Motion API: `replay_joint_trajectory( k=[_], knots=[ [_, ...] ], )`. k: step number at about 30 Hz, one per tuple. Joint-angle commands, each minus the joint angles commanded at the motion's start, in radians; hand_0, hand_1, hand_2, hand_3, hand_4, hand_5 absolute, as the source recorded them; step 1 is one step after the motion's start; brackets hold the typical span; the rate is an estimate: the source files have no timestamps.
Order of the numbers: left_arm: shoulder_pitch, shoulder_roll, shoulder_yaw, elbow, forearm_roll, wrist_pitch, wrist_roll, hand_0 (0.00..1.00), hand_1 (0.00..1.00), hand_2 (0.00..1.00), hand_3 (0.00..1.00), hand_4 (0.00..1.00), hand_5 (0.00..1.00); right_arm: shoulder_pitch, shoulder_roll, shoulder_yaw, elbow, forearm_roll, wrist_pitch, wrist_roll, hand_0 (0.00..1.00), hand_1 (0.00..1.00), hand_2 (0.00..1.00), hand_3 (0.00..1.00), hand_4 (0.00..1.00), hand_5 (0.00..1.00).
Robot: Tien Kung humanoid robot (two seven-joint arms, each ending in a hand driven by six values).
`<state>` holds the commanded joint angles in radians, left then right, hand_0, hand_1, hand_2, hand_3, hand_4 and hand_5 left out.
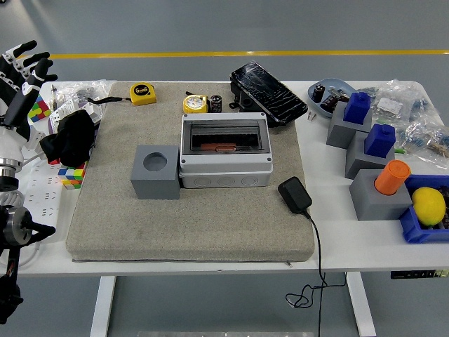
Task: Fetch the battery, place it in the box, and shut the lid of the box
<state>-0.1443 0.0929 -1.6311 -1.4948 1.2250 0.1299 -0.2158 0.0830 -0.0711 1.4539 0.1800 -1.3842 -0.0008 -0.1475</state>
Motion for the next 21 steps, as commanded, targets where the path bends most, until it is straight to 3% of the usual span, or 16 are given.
replay_joint_trajectory(
  k=[21],
  knots=[
    [0.019, -0.011, -0.024, -0.013, 0.000, -0.005, 0.008, 0.512, 0.654, 0.643, 0.714, 0.998, 0.453, -0.012, 0.005, 0.012, 0.000, -0.001, 0.000, 0.001, 0.649, 0.646, 0.673, 0.583, 0.998, 0.559]
  ],
)
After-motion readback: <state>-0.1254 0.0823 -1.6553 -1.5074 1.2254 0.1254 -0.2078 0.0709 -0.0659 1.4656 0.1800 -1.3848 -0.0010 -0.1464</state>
